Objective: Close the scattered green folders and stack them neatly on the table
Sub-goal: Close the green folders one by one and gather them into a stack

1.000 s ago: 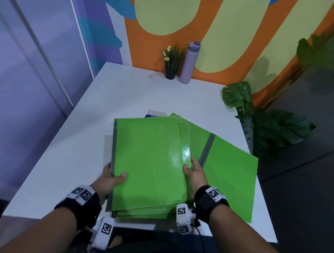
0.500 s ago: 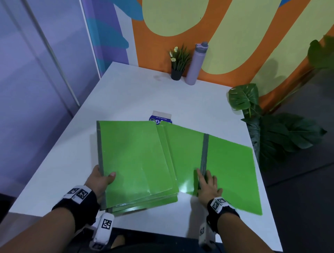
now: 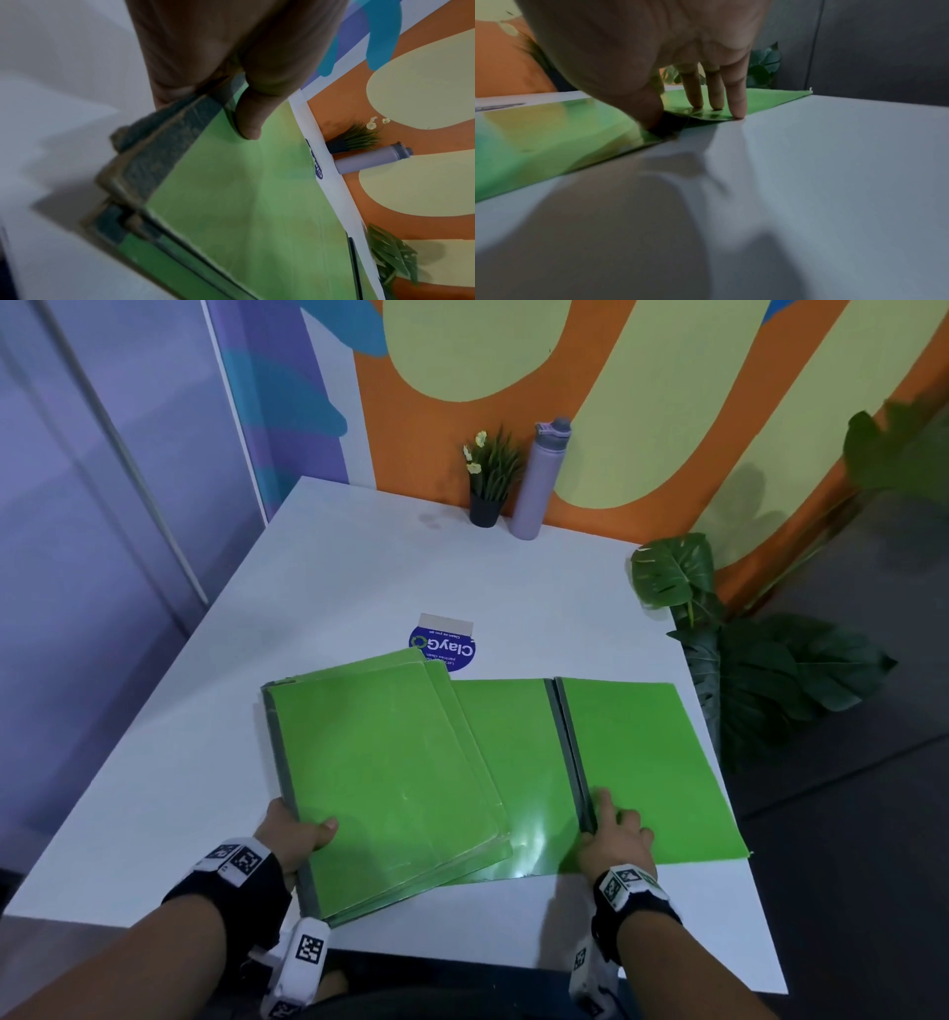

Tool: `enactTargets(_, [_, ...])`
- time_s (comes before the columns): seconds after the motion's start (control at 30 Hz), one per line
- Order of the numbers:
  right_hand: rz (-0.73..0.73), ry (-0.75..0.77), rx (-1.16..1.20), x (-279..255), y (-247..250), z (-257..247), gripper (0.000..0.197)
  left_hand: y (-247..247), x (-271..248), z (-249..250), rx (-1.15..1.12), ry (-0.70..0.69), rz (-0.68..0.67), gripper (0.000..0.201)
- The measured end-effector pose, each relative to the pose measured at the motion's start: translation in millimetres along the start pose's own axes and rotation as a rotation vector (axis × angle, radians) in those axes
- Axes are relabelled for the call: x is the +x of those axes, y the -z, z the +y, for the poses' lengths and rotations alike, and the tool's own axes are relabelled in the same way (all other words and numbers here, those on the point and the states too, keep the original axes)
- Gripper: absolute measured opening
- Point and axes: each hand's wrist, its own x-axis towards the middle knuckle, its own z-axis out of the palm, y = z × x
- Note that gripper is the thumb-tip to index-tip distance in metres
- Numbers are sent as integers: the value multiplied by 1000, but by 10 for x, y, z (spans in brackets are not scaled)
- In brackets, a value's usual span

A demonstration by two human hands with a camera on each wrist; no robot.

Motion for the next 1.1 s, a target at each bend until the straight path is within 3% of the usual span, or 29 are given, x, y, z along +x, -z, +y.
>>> enactTargets(0.1, [13,32,-99,-10,69,-19,35,-18,83,-40,-30,10,-11,91])
enactTargets(0.23, [14,47,-96,24,315,-124,21,-32,231,-99,4,-7,-43,109])
enactTargets(0.47, [394,54,29,38,1300,-438,3,-41,-143,209,157,-44,-83,84])
enactTargets(0.6, [627,121,64,-71,1711,-702,20,-140,2,156,-46,-42,-99,100])
enactTargets(0.7, [795,277,96,-209,1831,-925,33,-166,-116,275,-375,-41,-143,105])
enactTargets(0.8, [987,659,-20,-402,1656,-1192,40,-146,-475,534,-584,13,-244,66])
enactTargets(0.83, [970,797,-57,-465,1506,-1278,41,-147,-506,569,-641,24,-277,56])
enactTargets(0.9, [798,1011,-97,-591,1147,-1410,44,-148,-615,657,-706,18,-286,59])
enactTargets(1.03, [380,1285,-188,-874,434,-1460,9,-137,-598,702,-700,-15,-299,77])
enactTargets(1.1, [112,1352,-214,-928,175,-1405,11,-148,-576,673,-588,6,-260,81])
